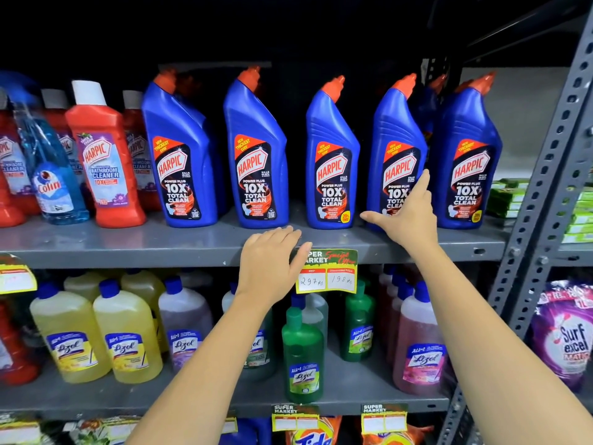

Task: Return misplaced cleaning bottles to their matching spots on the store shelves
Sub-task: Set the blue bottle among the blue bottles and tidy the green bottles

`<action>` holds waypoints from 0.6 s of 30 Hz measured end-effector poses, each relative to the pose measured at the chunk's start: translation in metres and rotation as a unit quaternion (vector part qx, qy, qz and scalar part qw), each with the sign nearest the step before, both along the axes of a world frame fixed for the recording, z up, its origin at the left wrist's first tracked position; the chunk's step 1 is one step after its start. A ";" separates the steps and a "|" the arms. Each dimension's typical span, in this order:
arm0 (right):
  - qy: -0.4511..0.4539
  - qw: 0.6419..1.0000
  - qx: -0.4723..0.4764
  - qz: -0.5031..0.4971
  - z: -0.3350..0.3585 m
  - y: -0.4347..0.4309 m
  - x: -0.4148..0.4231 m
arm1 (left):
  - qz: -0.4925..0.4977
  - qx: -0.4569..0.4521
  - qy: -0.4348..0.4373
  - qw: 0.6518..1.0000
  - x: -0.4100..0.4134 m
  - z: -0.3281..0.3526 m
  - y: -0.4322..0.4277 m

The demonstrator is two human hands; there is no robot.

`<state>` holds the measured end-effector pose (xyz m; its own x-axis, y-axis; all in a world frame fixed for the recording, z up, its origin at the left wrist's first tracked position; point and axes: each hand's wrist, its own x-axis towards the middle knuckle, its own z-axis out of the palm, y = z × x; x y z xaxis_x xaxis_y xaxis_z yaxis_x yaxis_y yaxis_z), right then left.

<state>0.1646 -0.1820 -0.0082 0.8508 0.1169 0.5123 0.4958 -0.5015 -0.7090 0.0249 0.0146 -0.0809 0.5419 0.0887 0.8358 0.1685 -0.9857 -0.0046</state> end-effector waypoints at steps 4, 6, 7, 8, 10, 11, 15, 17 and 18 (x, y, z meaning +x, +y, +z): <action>0.007 1.000 0.007 0.003 0.000 0.000 -0.001 | -0.002 -0.004 0.005 1.000 0.000 0.000 0.000; 0.008 1.000 0.008 0.002 0.001 -0.001 -0.001 | -0.002 -0.004 0.006 1.000 0.001 -0.001 0.000; 0.008 1.000 0.008 0.002 0.001 -0.001 -0.002 | -0.003 -0.004 0.006 1.000 0.001 -0.001 0.000; 0.007 1.000 0.006 0.001 0.001 -0.001 -0.002 | -0.004 -0.005 0.004 1.000 0.001 -0.001 0.000; 0.006 1.000 0.005 -0.001 0.001 -0.001 -0.002 | -0.004 -0.005 0.004 1.000 0.001 0.000 0.000; 0.006 1.000 0.006 -0.002 0.001 -0.001 -0.002 | -0.003 -0.005 0.005 1.000 0.001 -0.001 0.000; 0.002 1.000 0.013 -0.005 -0.001 0.000 -0.002 | -0.003 -0.003 0.004 1.000 0.001 -0.001 0.001; -0.003 1.000 0.015 -0.004 -0.004 -0.001 -0.003 | -0.003 0.001 0.000 1.000 0.002 -0.001 0.001; -0.008 1.000 0.017 -0.004 -0.005 -0.002 -0.004 | -0.004 0.001 -0.002 1.000 0.002 -0.002 0.001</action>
